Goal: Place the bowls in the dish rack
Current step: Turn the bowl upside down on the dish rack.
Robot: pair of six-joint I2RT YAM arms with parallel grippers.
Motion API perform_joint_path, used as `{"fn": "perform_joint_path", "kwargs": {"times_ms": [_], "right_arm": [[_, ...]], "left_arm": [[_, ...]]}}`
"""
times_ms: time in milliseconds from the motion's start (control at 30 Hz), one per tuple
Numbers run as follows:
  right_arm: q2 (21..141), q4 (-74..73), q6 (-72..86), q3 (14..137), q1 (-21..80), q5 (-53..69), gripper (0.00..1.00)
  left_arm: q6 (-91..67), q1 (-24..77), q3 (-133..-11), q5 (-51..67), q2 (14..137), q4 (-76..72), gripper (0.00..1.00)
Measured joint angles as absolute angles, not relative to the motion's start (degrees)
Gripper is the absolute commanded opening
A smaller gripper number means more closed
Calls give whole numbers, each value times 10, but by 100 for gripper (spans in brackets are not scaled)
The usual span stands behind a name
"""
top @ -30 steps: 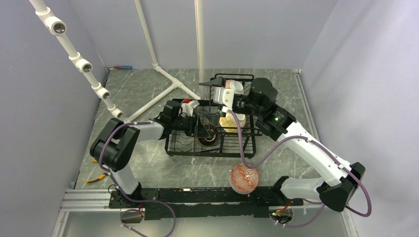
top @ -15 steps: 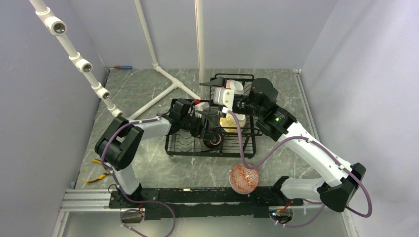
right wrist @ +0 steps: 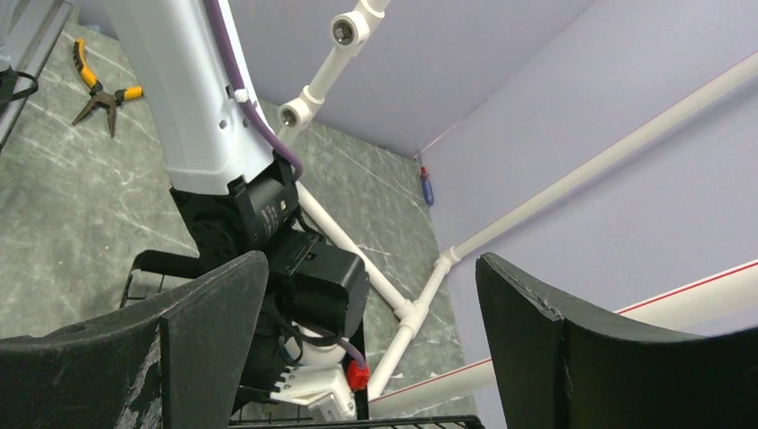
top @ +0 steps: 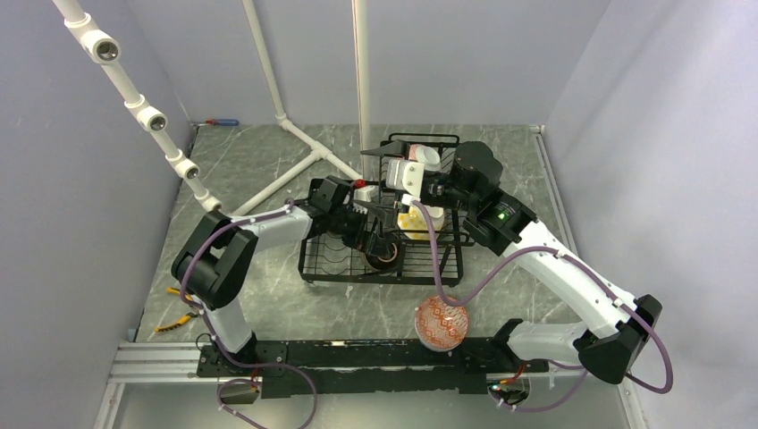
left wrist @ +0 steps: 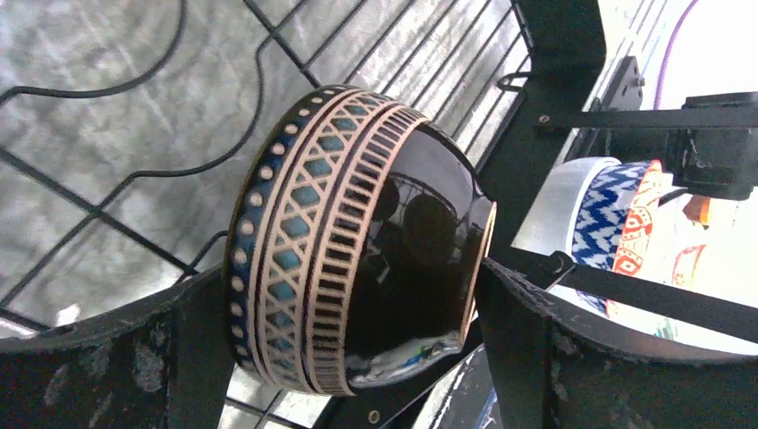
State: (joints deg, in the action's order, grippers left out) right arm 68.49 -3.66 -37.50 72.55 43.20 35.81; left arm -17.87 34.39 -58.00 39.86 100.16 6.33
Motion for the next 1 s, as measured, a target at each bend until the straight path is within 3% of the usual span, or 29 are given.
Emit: {"fn": "perform_joint_path", "kwargs": {"times_ms": [700,1000], "right_arm": [[685,-38,-375,726,432,358,91],[683,-38,-375,726,432,358,91]], "left_arm": [[-117,342,-588,236,909,156,95],[-102,342,-559,150,776,161,95]]}}
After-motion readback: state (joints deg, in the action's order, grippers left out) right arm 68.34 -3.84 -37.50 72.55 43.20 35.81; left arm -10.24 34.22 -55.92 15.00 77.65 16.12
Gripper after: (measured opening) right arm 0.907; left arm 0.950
